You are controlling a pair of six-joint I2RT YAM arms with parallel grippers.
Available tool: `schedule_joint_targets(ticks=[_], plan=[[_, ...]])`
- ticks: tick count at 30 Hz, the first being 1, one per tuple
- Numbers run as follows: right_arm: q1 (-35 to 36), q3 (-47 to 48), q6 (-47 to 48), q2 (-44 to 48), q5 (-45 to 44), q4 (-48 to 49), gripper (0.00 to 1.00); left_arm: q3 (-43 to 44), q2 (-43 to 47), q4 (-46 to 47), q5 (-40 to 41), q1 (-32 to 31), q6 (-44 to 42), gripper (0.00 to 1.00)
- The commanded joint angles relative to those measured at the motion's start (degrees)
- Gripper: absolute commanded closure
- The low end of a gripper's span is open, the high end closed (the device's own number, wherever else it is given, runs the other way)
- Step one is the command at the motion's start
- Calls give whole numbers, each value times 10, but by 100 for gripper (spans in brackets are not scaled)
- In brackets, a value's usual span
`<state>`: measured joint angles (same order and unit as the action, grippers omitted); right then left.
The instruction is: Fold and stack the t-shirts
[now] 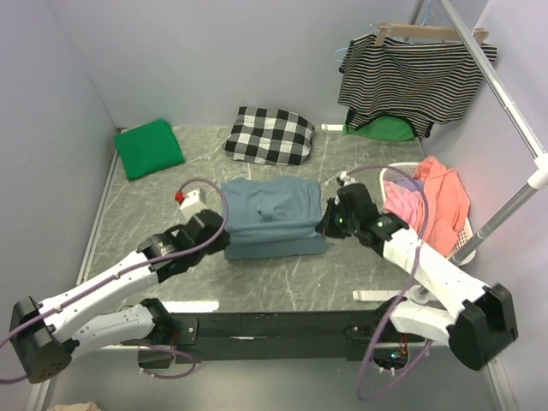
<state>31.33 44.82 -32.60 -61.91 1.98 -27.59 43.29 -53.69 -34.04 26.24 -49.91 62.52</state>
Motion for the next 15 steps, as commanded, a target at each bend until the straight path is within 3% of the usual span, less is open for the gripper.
schedule_joint_targets(ticks=[1,7,15], plan=[[-50,69,63,-55,14,54,100,10,-34,110,-17,83,-105,98],[-88,171,100,-194,59,78,100,64,-176,208,-79,173,-178,99],[-124,317,120,-366,104,82,100,170,-337,267,-140,282,-244,99]])
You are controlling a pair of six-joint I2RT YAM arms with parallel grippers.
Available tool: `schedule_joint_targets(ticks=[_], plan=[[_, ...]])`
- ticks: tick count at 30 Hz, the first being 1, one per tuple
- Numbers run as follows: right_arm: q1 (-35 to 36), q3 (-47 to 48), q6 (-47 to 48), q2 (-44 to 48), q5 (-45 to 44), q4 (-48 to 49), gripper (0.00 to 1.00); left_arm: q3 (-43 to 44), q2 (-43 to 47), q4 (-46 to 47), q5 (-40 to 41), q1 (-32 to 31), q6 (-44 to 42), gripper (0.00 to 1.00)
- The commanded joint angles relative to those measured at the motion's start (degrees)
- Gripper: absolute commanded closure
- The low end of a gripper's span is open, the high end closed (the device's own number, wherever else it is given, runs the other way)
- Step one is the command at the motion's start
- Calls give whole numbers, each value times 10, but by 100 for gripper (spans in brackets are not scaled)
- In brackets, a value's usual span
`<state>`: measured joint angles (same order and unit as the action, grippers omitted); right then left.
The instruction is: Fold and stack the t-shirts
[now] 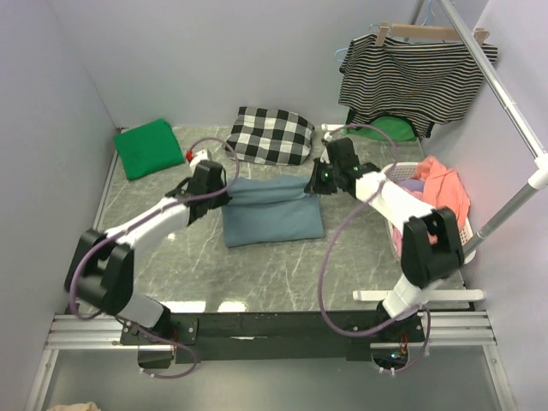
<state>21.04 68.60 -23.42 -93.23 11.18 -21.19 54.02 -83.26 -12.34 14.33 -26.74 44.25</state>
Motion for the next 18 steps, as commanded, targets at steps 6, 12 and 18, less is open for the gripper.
schedule_joint_targets(ticks=[6,12,18], plan=[[-42,208,45,-198,15,-10,100,160,-188,75,-86,103,-103,99],[-58,303,45,-273,-35,-19,69,254,-340,86,-195,137,-108,0],[-57,305,54,-210,-188,-40,56,268,-276,97,-172,141,-137,1]])
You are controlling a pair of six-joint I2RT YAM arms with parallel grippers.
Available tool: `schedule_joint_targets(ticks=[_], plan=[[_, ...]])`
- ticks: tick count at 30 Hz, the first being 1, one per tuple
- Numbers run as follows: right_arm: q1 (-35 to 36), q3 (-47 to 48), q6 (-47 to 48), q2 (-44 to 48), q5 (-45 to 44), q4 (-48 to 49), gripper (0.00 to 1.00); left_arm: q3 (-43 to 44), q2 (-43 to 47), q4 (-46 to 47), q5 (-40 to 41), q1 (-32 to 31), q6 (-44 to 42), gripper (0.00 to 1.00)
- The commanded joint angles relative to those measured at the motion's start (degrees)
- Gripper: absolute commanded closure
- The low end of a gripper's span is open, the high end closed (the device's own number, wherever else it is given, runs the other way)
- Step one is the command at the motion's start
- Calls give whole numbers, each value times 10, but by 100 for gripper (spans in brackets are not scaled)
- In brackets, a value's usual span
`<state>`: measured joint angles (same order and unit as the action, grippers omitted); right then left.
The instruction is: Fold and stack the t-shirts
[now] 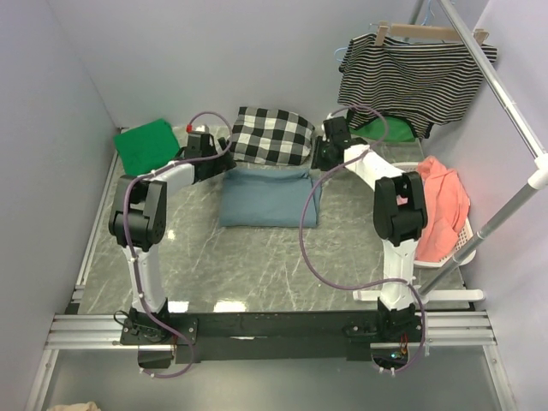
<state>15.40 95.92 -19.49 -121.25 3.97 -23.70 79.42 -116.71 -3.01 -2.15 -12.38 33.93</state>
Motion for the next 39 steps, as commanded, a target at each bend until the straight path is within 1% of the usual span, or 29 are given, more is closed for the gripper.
schedule_joint_targets(ticks=[1,4,5,7,8,9,11,12,14,15,17,21,24,25,28,29,30,35,39], plan=[[-2,28,22,91,-112,-11,56,15,69,-3,-1,-3,-41,1],[3,0,29,120,-42,5,56,13,113,-9,-28,-3,-44,1],[8,-4,28,122,5,6,56,11,121,3,-78,-3,-42,1],[23,-3,20,117,48,15,56,7,134,25,-146,-3,-29,1],[28,-4,17,113,87,21,56,7,133,30,-210,-4,-26,0],[33,-3,14,109,103,26,56,7,124,59,-237,-4,-21,1],[42,6,0,85,132,27,56,20,102,57,-281,-5,-12,1],[45,8,-5,76,143,30,57,23,76,63,-312,-5,-10,1],[46,9,-20,54,165,37,57,15,54,80,-331,-6,9,1],[46,4,-24,50,177,46,57,7,43,112,-341,-6,15,1],[47,-1,-28,39,178,52,57,-12,34,135,-343,-7,24,1],[48,-29,-25,25,148,66,57,-18,-1,164,-341,-7,12,1],[47,-49,-15,22,103,52,57,-29,-19,193,-323,-6,6,1],[47,-59,-15,23,74,56,57,-36,-22,200,-317,-5,3,1],[42,-114,-12,29,42,72,57,-37,-33,224,-283,-3,-7,1],[40,-121,-13,29,26,74,57,-36,-34,228,-259,-1,-11,1],[39,-128,-16,33,19,74,57,-33,-36,228,-253,1,-15,1],[36,-146,-20,45,-24,54,57,-8,-23,216,-171,16,-32,1],[38,-180,-31,88,-80,30,57,-24,40,227,-121,25,-47,1]])
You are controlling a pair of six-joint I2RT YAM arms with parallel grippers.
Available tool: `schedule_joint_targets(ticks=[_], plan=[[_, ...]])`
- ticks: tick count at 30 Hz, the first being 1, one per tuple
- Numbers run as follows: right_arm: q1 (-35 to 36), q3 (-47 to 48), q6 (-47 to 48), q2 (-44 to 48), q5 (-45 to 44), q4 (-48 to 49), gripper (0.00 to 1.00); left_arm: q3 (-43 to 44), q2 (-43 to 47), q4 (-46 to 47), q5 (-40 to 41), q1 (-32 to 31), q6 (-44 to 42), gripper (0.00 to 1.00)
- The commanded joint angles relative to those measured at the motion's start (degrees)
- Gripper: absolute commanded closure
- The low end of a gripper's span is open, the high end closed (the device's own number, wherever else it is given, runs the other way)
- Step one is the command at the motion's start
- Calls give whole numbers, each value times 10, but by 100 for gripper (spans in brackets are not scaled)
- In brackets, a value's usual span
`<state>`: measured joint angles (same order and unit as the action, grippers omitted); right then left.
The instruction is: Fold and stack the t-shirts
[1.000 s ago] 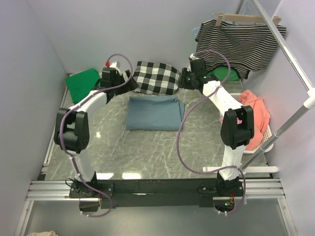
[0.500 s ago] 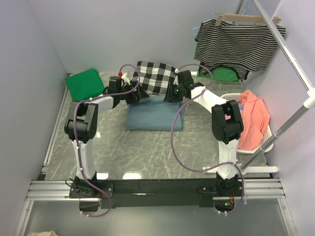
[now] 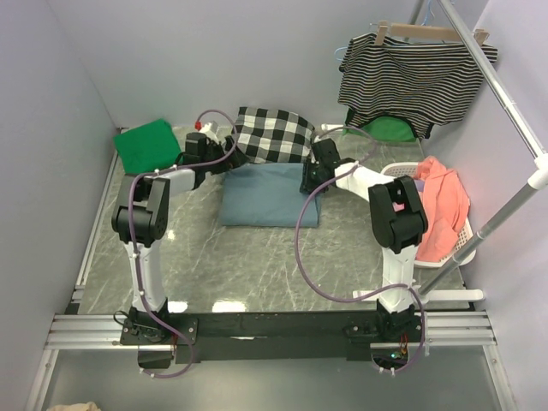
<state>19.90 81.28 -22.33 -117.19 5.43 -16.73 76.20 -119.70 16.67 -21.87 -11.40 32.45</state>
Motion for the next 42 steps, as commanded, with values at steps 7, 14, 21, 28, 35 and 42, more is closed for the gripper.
schedule_joint_targets(ticks=[7,14,21,28,35,42], plan=[[6,-165,-10,162,-125,-16,57,-36,167,-34,46,9,-18,1],[2,-198,-37,271,-164,-18,51,-111,192,-134,13,-6,-33,1],[-8,-157,-65,231,-156,-69,50,-131,134,-130,-15,-5,-38,1],[-67,-223,-95,246,-56,-15,39,-113,83,-107,-76,-5,-47,0],[-90,-227,-85,193,42,48,38,-124,59,-65,-133,-6,-24,1],[-90,-186,-89,108,129,78,39,-182,87,-47,-113,-41,-9,1]])
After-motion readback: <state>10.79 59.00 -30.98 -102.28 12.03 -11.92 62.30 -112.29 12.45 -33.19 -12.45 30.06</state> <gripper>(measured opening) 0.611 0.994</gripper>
